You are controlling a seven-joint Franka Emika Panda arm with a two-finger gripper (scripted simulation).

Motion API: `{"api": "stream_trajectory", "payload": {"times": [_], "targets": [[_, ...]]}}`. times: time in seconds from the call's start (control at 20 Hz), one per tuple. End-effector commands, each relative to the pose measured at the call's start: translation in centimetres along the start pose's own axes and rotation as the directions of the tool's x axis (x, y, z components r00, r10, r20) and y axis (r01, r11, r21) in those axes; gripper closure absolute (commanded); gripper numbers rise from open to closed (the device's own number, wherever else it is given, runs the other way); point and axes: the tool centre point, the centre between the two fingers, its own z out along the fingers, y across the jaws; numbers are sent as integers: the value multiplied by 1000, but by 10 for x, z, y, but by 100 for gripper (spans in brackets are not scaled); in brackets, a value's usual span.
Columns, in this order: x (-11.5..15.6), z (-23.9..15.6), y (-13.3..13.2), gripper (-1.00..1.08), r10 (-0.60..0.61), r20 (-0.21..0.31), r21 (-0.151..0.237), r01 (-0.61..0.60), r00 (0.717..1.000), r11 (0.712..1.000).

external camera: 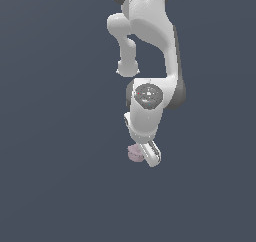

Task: Pick up the object and move it to a goal position.

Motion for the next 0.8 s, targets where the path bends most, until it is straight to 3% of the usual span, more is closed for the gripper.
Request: {"api": "stream_trajectory", "payload": {"times": [0.0,0.3,0.6,0.65,0.75], "targets": [[0,10,1,-92,1,0,-1,-1,1000,1000],[0,41,2,-92,4,0,-1,-4,1000,1000],[0,44,0,-92,4,0,-1,-4,1000,1000],[0,44,0,108,4,0,-1,-4,1000,1000],[0,44,0,108,4,0,-1,-4,1000,1000]]}}
